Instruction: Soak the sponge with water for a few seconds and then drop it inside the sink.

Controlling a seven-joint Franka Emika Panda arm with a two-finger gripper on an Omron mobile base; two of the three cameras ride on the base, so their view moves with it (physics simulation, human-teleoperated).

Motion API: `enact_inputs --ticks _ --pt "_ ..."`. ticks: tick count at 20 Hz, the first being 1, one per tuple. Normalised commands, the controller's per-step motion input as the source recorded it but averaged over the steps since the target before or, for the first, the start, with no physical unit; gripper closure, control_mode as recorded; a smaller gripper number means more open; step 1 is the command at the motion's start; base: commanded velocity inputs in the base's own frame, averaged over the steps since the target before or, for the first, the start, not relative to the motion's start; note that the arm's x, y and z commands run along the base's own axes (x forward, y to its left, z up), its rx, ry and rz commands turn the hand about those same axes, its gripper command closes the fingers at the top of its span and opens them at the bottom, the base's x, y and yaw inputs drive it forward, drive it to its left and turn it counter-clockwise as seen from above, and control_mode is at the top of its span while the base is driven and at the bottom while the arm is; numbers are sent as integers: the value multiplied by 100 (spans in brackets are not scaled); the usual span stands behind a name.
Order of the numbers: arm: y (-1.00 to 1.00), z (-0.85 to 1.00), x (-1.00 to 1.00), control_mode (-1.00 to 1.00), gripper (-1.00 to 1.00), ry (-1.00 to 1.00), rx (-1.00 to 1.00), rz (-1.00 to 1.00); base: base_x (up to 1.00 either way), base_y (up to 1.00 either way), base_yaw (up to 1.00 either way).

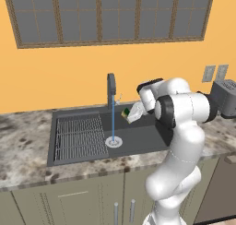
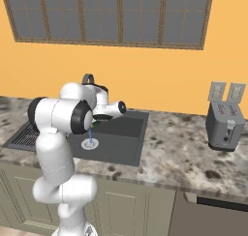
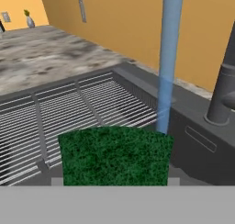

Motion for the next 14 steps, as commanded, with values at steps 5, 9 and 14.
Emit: enact_inputs --ticks 5,9,14 --pt "3 0 24 -100 100 0 0 5 0 0 0" --pt "10 -7 9 -100 100 0 0 4 0 0 0" --pt "17 -17 12 -100 100 0 0 5 0 0 0"
